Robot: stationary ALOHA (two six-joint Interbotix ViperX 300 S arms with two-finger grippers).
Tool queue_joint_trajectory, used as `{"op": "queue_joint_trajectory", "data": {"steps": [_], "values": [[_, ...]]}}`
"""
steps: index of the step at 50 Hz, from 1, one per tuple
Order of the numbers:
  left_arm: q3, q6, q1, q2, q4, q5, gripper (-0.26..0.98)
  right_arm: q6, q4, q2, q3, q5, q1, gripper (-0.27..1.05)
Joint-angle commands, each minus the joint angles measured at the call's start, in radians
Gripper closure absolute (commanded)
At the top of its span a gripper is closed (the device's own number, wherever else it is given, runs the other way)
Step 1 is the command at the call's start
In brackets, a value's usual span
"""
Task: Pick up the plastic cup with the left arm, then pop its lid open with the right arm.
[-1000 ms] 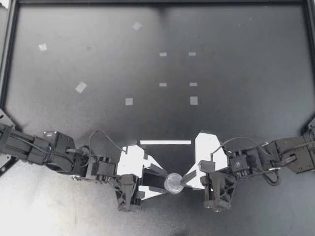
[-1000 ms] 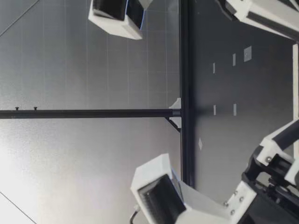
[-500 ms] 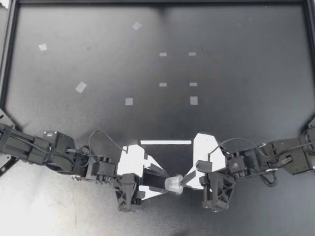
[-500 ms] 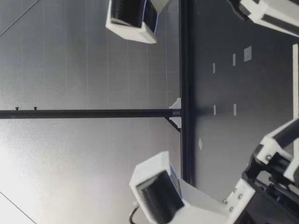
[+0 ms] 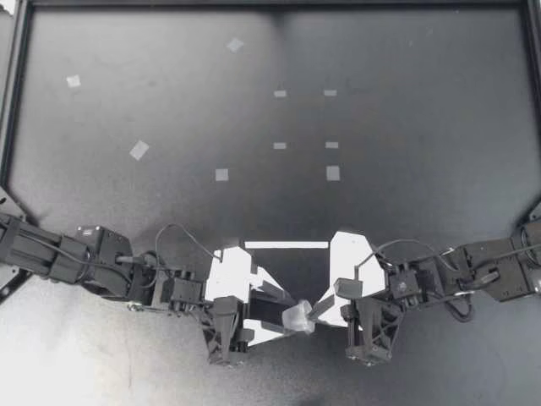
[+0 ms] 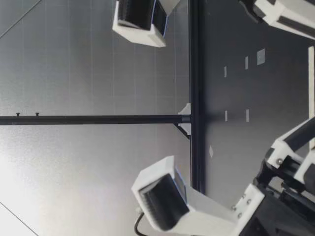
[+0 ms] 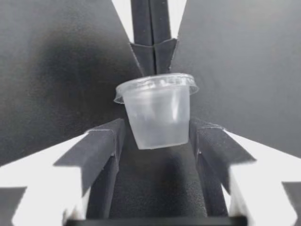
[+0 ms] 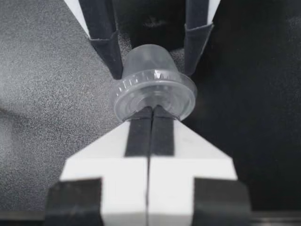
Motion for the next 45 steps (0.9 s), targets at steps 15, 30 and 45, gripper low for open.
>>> {"op": "queue_joint_trajectory", "data": {"steps": [15, 30, 45], "values": [[-0.040, 0.003, 0.008, -0.026, -0.003, -0.003, 0.38, 0.000, -0.002, -0.020, -0.020, -0.006, 0.006, 0.87], [-0.026, 0.006, 0.006, -0.034, -0.003, -0.003, 0.63, 0.002, 0.000, -0.052, -0.011, 0.012, 0.008, 0.87], [0.110, 0.196, 0.008, -0.270, -0.008, -0.055, 0.63, 0.060, 0.040, -0.345, 0.100, 0.067, 0.008, 0.86]]}}
